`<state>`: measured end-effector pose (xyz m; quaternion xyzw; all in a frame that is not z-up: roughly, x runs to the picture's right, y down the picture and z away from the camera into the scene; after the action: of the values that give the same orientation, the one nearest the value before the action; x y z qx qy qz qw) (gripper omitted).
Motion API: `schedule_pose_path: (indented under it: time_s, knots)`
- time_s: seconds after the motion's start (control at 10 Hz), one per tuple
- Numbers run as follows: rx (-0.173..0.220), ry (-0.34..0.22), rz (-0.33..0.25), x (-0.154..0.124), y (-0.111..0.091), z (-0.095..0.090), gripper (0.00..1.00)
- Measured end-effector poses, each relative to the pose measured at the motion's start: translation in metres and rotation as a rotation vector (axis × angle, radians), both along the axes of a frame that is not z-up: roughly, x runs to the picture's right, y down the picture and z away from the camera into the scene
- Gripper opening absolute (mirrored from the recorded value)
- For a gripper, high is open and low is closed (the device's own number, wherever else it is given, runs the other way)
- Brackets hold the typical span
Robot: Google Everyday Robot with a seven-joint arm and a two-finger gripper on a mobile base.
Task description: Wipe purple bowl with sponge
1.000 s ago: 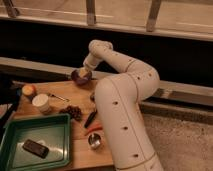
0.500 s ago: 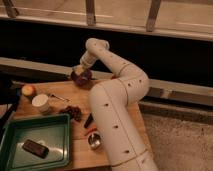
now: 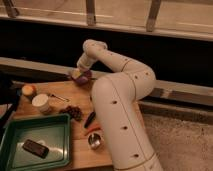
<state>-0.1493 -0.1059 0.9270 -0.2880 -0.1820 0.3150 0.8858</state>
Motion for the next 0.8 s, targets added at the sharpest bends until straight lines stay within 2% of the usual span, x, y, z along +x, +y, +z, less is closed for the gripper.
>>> schedule_pose_path:
  time_s: [0.2,0.5,0.6,0.8]
  knots:
    - [0.007,0.055,0.038,0.031,-0.003,-0.001,0.14]
    - [0.025,0.084,0.090,0.046,-0.029,0.019,0.14]
    - [0.029,0.081,0.103,0.046,-0.036,0.024,0.14]
    - [0.043,0.031,0.099,0.018,-0.044,0.029,0.14]
